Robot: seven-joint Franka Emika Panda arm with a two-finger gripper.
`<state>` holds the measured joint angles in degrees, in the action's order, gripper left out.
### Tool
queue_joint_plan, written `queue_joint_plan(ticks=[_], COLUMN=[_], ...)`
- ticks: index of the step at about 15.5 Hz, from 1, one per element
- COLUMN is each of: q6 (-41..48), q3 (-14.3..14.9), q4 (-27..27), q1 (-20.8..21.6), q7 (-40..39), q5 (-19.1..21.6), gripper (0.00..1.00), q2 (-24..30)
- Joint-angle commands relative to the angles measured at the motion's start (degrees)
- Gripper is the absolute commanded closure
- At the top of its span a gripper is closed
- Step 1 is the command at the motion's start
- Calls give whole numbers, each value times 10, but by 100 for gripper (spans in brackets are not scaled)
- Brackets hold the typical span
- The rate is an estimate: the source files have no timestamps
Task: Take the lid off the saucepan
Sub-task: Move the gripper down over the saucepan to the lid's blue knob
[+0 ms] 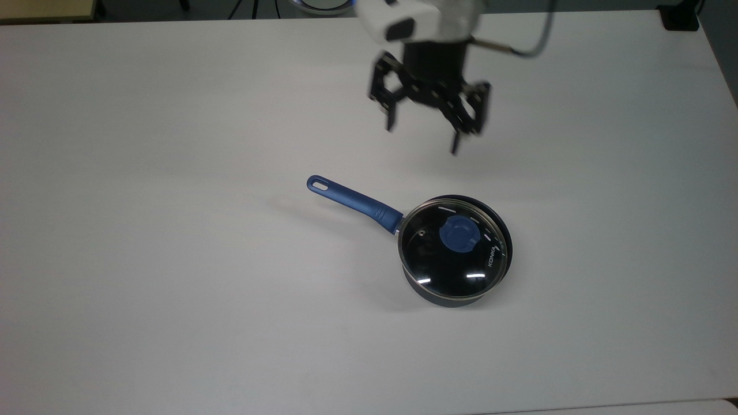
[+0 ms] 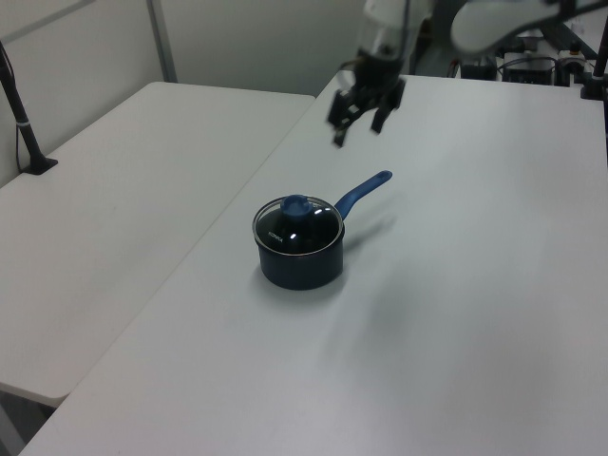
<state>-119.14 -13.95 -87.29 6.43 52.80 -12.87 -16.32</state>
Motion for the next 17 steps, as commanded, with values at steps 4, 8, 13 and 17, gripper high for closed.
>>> queue_joint_plan(ticks=[4,8,13,17], q6=[-102,-104,-104,-103], q3=[15,17,20,22], q4=[67,99,102,104], q1=[66,81,82,82], q7=[328,409,420,420], q5=[-124,-177,-238,-240], gripper=[0,1,0,4], q2=[-103,-145,-175,-190])
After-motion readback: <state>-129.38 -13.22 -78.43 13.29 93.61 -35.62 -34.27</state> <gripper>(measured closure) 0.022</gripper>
